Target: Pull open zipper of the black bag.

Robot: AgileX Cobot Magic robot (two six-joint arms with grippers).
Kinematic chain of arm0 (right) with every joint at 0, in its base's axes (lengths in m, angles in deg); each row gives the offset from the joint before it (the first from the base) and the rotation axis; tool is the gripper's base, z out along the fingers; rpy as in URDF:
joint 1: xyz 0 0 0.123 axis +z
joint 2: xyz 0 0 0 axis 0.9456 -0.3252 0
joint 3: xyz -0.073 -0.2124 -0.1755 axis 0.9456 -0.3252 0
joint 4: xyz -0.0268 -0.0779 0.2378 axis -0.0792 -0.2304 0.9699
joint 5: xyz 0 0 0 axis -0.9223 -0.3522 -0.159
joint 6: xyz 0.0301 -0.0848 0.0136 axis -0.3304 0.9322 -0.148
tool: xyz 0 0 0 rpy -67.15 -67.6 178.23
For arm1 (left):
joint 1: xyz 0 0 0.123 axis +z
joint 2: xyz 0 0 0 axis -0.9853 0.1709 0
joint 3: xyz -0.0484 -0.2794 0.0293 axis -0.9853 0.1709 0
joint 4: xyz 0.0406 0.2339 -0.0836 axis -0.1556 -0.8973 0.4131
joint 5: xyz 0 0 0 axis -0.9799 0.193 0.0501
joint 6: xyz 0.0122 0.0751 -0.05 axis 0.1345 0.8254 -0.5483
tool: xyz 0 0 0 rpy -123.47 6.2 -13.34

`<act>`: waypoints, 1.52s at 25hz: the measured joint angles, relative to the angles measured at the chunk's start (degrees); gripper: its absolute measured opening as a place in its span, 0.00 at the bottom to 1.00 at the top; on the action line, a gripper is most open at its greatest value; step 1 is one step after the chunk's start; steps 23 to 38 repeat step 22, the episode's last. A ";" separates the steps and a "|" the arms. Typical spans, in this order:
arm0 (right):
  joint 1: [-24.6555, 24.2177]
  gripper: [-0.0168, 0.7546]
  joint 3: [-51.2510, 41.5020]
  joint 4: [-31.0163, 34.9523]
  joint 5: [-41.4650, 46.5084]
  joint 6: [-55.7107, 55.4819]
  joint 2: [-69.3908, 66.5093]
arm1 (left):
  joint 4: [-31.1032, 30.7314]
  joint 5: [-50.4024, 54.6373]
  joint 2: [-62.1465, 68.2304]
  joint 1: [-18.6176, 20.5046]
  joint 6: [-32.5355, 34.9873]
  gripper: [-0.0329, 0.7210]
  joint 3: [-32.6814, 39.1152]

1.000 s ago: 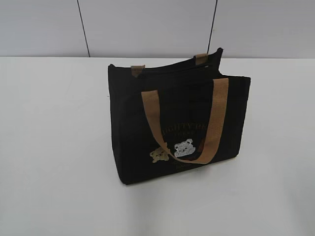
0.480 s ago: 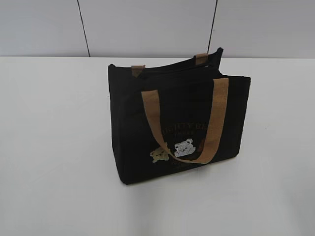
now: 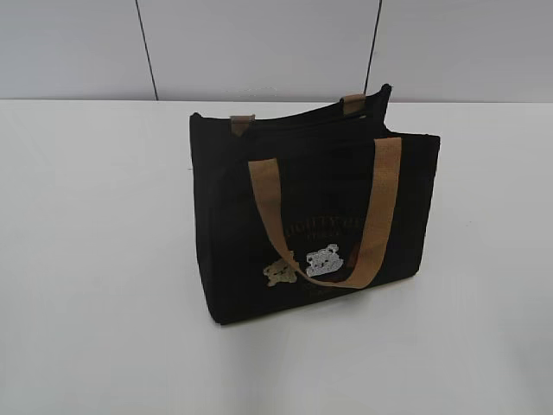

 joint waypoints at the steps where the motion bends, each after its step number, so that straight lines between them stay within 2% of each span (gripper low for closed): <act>1: 0.00 0.67 0.00 0.00 0.00 -0.13 0.00 | -0.06 0.00 0.00 0.06 0.00 0.65 0.00; 38: 0.00 0.67 0.00 1.52 -0.05 -0.41 0.05 | 0.06 -0.04 0.00 0.11 -0.48 0.65 0.05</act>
